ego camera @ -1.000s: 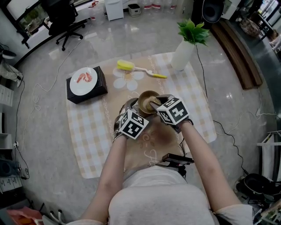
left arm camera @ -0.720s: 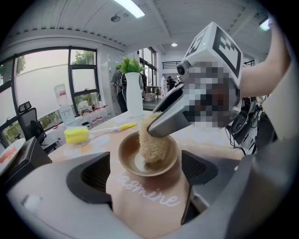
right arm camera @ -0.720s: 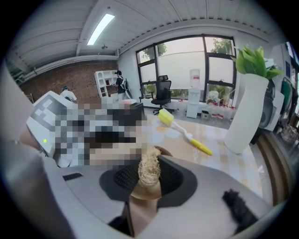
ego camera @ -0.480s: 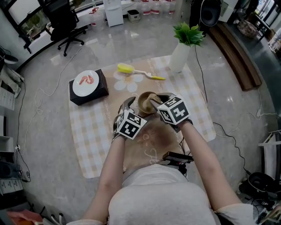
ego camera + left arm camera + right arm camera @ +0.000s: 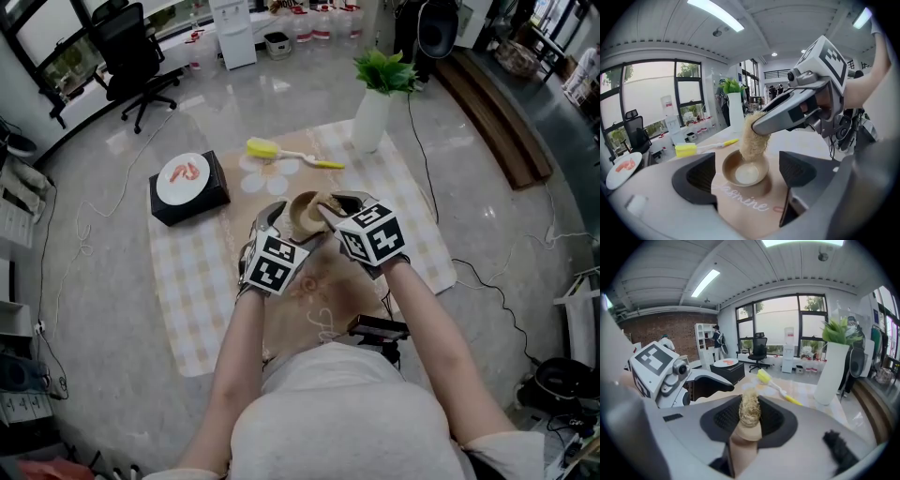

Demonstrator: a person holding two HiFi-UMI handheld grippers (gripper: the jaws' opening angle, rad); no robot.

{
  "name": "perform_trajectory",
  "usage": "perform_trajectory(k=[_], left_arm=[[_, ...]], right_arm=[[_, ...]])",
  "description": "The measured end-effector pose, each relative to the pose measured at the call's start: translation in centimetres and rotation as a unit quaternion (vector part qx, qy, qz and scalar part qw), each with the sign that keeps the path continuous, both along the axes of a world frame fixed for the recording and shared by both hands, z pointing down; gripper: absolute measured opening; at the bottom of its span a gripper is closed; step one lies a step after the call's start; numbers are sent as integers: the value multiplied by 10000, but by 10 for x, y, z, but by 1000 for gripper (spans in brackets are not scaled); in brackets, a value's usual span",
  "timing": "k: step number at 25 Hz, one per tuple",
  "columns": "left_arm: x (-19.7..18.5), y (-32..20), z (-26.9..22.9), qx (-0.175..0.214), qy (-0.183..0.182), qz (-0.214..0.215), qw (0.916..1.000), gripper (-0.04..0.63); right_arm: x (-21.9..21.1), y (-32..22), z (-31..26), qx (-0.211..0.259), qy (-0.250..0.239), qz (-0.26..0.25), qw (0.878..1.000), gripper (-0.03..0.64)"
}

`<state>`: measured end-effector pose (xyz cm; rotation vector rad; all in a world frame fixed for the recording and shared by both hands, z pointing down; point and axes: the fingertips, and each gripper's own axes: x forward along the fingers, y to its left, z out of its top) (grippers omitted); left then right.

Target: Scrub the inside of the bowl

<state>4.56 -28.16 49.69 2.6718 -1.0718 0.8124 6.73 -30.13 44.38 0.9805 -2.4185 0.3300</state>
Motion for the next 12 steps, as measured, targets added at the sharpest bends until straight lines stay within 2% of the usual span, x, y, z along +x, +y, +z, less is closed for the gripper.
perform_trajectory(k=[2, 12], left_arm=[[-1, 2, -8, 129, 8, -50, 9999, 409], [-16, 10, -68, 1035, 448, -596, 9918, 120]], right_arm=[[2, 3, -8, 114, -135, 97, 9998, 100], [13, 24, -38, 582, -594, 478, 9954, 100]])
